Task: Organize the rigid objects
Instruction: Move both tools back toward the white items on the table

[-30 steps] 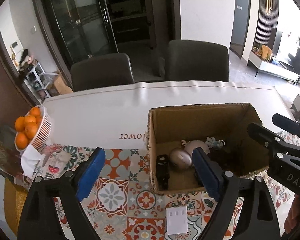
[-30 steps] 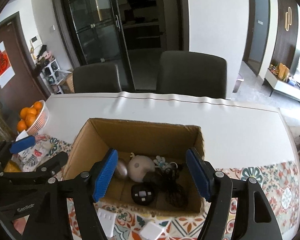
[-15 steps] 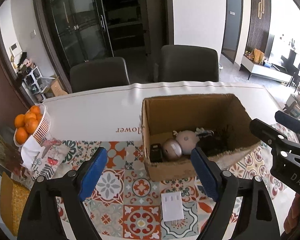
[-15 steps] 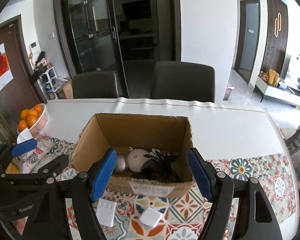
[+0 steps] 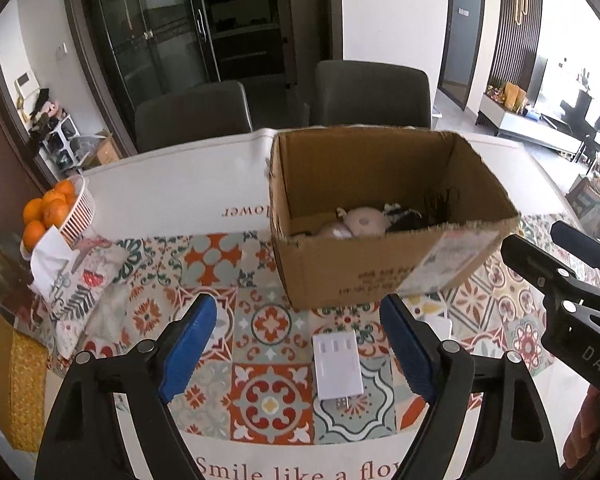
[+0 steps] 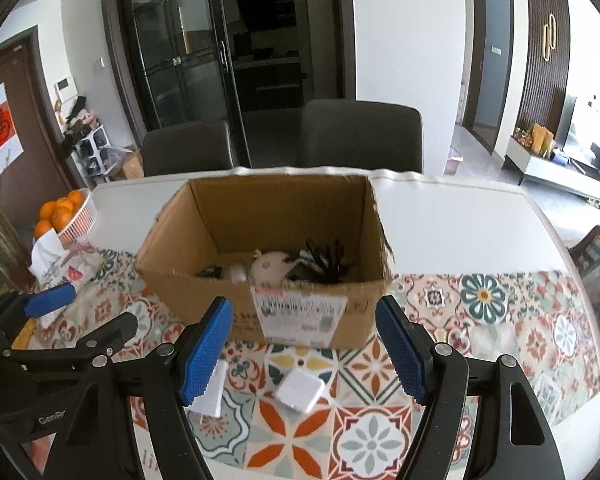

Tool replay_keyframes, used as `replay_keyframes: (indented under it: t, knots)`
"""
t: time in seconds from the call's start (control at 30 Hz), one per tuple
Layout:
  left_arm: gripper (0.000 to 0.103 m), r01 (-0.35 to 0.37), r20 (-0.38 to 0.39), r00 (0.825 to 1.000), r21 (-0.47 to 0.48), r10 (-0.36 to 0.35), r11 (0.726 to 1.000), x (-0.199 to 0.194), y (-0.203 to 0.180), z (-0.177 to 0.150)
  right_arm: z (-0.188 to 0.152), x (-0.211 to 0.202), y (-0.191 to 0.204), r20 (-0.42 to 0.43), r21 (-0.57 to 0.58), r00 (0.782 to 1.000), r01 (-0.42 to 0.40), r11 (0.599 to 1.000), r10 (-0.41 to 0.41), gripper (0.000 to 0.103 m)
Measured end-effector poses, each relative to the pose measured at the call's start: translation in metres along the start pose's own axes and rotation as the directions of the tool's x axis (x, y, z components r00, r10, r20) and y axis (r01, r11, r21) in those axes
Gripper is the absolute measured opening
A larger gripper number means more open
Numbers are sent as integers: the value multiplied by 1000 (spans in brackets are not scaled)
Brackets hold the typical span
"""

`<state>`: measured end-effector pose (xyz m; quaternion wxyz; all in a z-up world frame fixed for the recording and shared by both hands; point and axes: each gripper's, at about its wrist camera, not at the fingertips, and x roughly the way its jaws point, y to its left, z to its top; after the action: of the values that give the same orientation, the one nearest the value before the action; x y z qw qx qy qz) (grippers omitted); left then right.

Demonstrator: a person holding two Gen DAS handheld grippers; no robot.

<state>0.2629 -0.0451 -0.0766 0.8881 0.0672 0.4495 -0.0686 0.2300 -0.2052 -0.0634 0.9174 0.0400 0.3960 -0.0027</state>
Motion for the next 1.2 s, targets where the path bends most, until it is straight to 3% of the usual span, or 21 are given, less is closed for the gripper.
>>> replay_keyframes:
  t: [0.5, 0.73, 1.2]
  knots:
    - [82, 43, -94, 995, -13, -44, 999, 35, -9, -42, -45, 15, -3, -22, 6, 1000, 14, 1000, -14, 74]
    - [81, 51, -98, 994, -25, -53, 998, 51, -10, -57, -63, 26, -7, -39, 39, 999, 14, 999, -12, 74]
    - [76, 88, -169, 982, -14, -89, 996, 94, -25, -74, -95, 59, -18, -124, 98, 992, 18, 995, -6, 74]
